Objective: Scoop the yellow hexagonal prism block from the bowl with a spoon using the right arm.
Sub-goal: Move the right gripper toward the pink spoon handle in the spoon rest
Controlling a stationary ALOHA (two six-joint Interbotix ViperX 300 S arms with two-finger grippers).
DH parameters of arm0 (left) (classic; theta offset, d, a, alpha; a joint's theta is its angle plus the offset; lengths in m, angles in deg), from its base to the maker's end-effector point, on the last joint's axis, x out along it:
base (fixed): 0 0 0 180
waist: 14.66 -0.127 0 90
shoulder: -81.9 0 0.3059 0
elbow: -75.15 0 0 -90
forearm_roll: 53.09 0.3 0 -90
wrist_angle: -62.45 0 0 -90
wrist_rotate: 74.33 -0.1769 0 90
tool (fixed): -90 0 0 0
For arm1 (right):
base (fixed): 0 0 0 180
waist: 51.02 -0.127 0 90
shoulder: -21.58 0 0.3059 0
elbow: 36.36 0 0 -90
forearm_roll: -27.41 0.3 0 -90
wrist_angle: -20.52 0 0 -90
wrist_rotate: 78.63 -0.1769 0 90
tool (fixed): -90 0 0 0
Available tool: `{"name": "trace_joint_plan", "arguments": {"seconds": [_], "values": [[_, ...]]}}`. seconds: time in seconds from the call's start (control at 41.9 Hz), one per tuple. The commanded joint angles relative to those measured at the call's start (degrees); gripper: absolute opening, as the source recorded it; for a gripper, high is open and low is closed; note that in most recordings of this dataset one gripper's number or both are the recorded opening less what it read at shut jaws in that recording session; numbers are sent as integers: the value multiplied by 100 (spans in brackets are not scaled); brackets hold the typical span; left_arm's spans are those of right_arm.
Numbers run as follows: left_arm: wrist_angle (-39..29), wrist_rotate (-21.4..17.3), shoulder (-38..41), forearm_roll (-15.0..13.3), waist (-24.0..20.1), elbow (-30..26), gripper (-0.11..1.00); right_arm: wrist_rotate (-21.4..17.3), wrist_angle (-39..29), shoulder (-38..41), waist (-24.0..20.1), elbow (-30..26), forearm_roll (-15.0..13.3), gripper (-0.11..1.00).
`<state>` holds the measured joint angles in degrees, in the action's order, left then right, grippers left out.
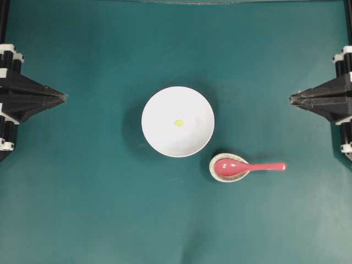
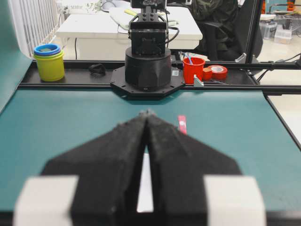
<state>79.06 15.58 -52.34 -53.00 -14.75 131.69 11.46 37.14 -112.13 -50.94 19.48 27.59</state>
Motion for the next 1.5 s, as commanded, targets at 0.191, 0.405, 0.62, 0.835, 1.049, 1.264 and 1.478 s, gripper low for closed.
{"name": "trace_joint_plan", "arguments": {"seconds": [0.191, 0.405, 0.62, 0.835, 1.049, 1.264, 1.478], "values": [[-149, -18, 35, 70, 9, -105, 0, -9, 35, 35, 0, -114, -9, 0], [-132, -26, 18, 62, 9, -105, 0, -44, 70, 105, 0, -88, -9, 3], [-88, -26, 9, 70, 9, -105, 0, -53, 88, 325, -9, -35, -9, 44], [-79, -9, 9, 70, 9, -105, 0, -62, 352, 738, -158, 70, 9, 53], [-88, 0, 18, 70, 9, -105, 0, -70, 1178, 1468, -448, 369, 299, 53], [-105, -26, 18, 70, 0, -97, 0, -70, 2259, 2382, -800, 703, 765, 53], [-123, -35, 44, 70, 0, -97, 0, -70, 3463, 3393, -1292, 958, 1406, 53]]}}
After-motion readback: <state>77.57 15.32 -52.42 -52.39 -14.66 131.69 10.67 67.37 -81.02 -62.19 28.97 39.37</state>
